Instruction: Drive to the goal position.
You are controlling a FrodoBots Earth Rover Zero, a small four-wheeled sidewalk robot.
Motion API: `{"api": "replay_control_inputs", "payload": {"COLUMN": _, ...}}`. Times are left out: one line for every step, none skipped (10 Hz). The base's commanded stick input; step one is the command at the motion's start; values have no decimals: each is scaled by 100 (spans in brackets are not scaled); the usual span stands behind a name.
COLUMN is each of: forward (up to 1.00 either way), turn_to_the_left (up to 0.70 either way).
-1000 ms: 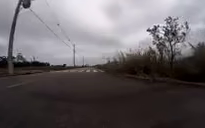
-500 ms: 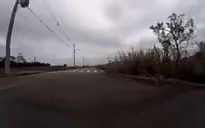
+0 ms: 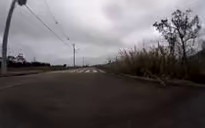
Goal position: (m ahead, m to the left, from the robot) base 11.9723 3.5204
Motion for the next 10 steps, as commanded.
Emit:
{"api": "replay_control_inputs", "payload": {"forward": 70, "turn_to_the_left": 0}}
{"api": "replay_control_inputs", "payload": {"forward": 70, "turn_to_the_left": 0}}
{"api": "replay_control_inputs", "payload": {"forward": 70, "turn_to_the_left": 0}}
{"api": "replay_control_inputs", "payload": {"forward": 70, "turn_to_the_left": 0}}
{"api": "replay_control_inputs", "payload": {"forward": 70, "turn_to_the_left": 0}}
{"api": "replay_control_inputs", "payload": {"forward": 70, "turn_to_the_left": 0}}
{"api": "replay_control_inputs", "payload": {"forward": 70, "turn_to_the_left": 0}}
{"api": "replay_control_inputs", "payload": {"forward": 70, "turn_to_the_left": 0}}
{"api": "replay_control_inputs", "payload": {"forward": 70, "turn_to_the_left": 0}}
{"api": "replay_control_inputs", "payload": {"forward": 70, "turn_to_the_left": 0}}
